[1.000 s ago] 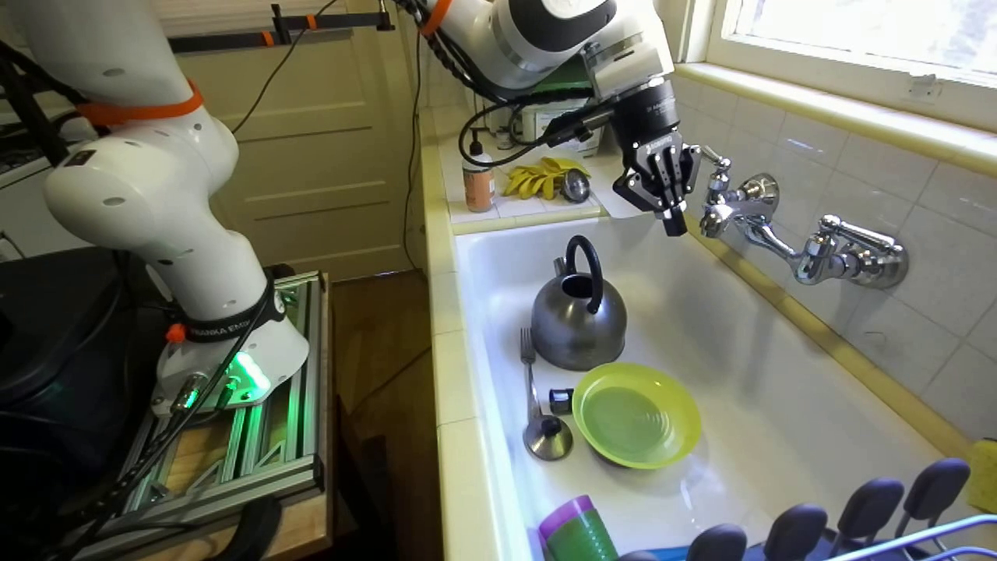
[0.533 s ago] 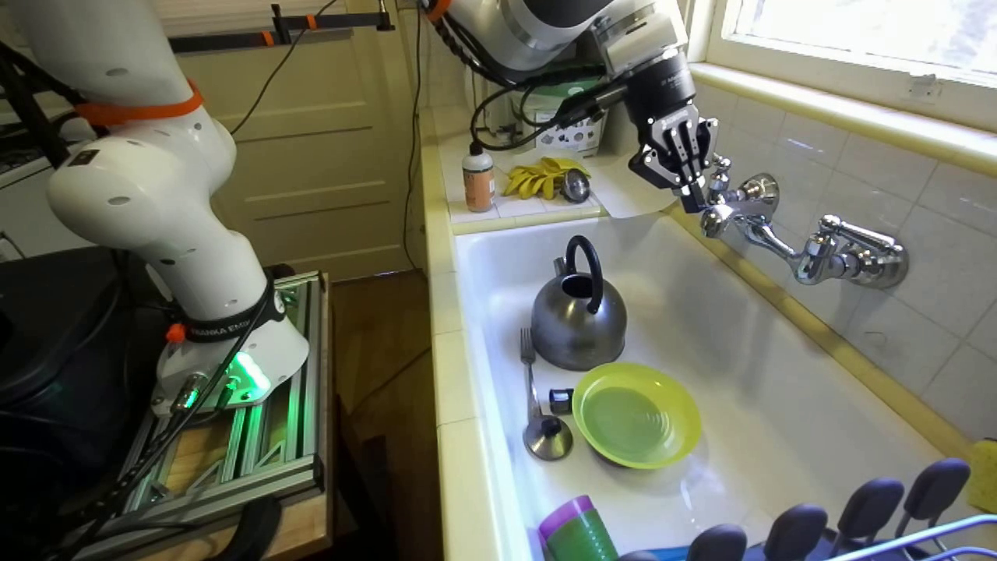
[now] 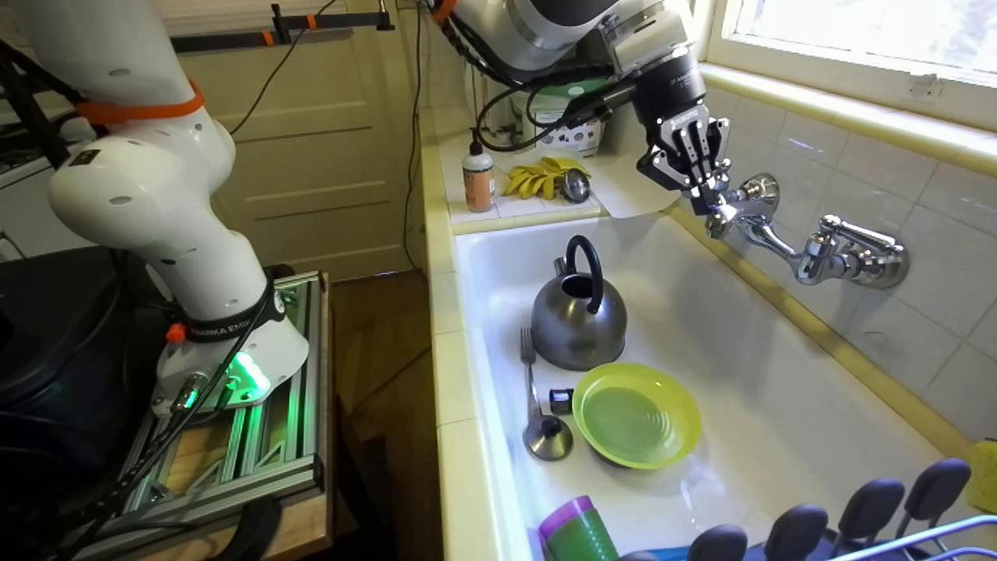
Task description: Turn the tap faucet to the right
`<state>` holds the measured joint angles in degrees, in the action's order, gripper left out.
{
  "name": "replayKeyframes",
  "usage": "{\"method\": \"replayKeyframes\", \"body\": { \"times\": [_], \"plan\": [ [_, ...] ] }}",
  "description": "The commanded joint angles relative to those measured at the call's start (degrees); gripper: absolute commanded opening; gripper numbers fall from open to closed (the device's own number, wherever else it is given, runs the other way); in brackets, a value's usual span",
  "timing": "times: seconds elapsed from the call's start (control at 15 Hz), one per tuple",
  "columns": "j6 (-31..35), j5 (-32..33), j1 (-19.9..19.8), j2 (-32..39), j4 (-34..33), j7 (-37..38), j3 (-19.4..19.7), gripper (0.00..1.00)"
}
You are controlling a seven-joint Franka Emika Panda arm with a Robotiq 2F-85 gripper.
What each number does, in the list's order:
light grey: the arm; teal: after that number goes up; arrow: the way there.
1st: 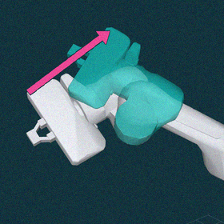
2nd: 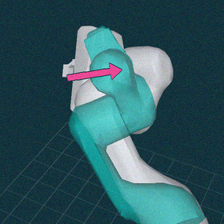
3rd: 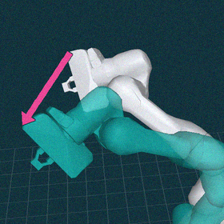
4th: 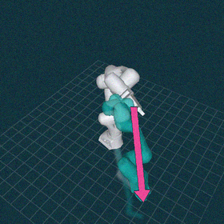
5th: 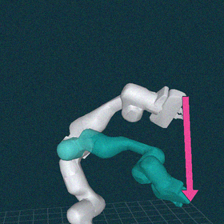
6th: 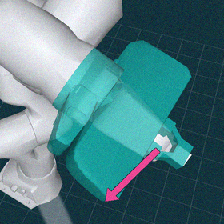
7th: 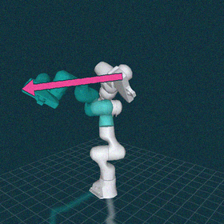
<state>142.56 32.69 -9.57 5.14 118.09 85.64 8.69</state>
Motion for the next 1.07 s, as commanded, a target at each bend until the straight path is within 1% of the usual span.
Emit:
{"method": "replayKeyframes", "body": {
  "times": [0.0,0.4,0.53,0.67,0.8,1.0],
  "plan": [
    [1.3,-0.3,-0.1,2.2,-3.8,0.5,2.3,0.0],
    [2.0,-1.6,-1.0,6.2,-9.9,-0.3,5.4,0.0],
    [1.4,-2.4,-0.9,7.1,-10.7,-0.5,6.1,0.0],
    [1.8,-1.5,-0.3,7.2,-11.0,0.4,6.8,0.0],
    [2.6,-1.4,0.3,6.1,-10.2,0.3,6.7,0.0],
    [-1.9,-14.0,0.2,2.2,-6.5,-10.5,3.0,0.0]
  ]
}}
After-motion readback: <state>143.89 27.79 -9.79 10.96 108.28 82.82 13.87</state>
